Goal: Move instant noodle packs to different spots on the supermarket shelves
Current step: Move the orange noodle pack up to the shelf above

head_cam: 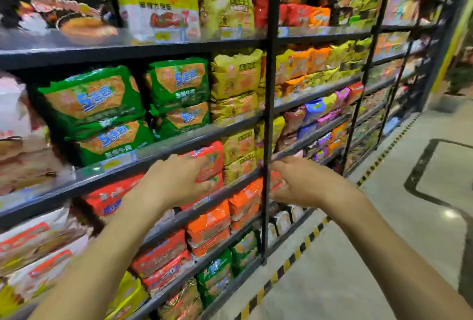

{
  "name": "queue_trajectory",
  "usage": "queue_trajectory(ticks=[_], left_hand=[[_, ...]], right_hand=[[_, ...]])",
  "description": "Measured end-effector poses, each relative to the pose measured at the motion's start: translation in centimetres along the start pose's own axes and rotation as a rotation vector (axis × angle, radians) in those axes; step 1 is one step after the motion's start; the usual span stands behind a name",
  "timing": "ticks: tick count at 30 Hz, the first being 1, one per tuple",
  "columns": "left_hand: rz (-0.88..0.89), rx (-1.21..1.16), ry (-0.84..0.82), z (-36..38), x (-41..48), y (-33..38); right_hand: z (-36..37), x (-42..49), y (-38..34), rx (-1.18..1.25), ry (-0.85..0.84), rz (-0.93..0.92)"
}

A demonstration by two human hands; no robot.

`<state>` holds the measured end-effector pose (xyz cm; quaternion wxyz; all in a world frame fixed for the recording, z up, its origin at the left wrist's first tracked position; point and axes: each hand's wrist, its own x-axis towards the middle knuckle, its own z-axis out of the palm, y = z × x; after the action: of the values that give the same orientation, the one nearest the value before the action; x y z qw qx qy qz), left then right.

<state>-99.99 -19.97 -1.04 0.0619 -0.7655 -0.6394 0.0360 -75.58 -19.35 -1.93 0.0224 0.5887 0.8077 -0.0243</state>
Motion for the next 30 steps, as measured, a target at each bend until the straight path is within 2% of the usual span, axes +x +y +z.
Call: queue_trajectory(ticks=[6,10,19,30], left_hand=[[0.128,-0.023,0.073,-2.8,6.1,8.1],[0.201,-0.040,0.059,-3.5,10.6,12.5],[0.295,-0.016,0.076,-4.8,21.2,22.1],[0.307,-0.013,0.086,-7.4,35.9,31.1]], right_hand=[[-1.0,-1.2,9.5,0.031,-0.020,0.139],[-1.7,-1.2,14.4,0.053,0.002,0.215],[-1.5,2.8,25.6,0.068,-0.032,0.262],[-2.6,11.4,40.6,0.094,-0.043,0.274]])
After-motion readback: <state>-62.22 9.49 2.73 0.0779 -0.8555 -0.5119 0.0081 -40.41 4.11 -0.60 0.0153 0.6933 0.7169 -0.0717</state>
